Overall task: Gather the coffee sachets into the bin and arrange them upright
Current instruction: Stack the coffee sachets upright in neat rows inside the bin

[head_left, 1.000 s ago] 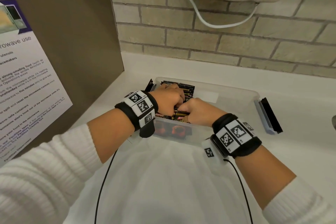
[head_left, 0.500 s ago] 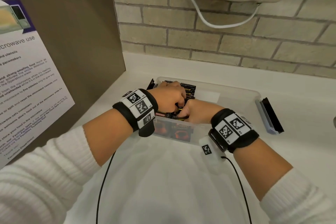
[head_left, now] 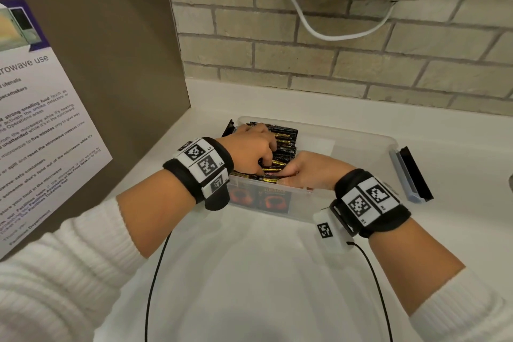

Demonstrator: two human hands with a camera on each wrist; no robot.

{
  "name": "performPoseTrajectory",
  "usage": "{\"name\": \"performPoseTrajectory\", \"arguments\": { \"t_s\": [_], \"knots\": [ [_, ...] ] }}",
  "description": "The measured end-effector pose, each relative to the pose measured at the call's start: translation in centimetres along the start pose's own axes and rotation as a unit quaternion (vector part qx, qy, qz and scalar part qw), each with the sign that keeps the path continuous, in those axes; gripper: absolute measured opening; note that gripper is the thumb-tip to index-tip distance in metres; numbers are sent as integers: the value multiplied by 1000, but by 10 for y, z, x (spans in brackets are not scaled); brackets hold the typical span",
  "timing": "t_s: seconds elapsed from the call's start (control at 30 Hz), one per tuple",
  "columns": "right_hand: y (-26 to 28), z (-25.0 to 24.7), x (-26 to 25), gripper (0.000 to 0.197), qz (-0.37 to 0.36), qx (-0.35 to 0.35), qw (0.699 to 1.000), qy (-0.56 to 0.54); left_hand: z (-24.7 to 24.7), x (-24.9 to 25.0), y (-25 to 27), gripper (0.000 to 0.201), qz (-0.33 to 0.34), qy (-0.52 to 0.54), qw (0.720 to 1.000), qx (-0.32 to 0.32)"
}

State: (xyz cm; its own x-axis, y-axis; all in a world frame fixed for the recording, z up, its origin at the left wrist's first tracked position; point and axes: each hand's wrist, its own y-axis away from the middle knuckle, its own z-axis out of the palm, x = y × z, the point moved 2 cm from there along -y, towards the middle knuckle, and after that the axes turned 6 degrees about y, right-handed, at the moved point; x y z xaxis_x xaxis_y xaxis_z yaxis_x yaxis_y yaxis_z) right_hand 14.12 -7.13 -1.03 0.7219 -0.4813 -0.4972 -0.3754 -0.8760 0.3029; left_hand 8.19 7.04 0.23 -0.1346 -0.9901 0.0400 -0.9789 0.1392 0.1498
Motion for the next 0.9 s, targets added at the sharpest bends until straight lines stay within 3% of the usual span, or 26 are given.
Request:
{"name": "performPoseTrajectory", "arguments": {
  "t_s": [0.07,0.2,0.4,0.57,0.7,0.9],
  "knots": [
    [1,-3,0,26,0,43,999,-27,-3,-5,5,24,-15,48,999,17],
    [12,-12,1,12,26,78,979,-184,-7,-16,17,18,-38,148,987,57],
    [10,-3,-4,18,33,75,992,-92,-3,-10,19,18,-19,255,966,41],
    [9,-1,2,12,29,114,982,-145,-4,-1,19,16,-1,279,960,35],
    [11,-1,3,5,38,88,966,-242,-1,3,18,12,3,282,959,11],
    [11,2,7,19,58,103,980,-158,-2,1,21,17,-31,310,950,11]
  ]
}}
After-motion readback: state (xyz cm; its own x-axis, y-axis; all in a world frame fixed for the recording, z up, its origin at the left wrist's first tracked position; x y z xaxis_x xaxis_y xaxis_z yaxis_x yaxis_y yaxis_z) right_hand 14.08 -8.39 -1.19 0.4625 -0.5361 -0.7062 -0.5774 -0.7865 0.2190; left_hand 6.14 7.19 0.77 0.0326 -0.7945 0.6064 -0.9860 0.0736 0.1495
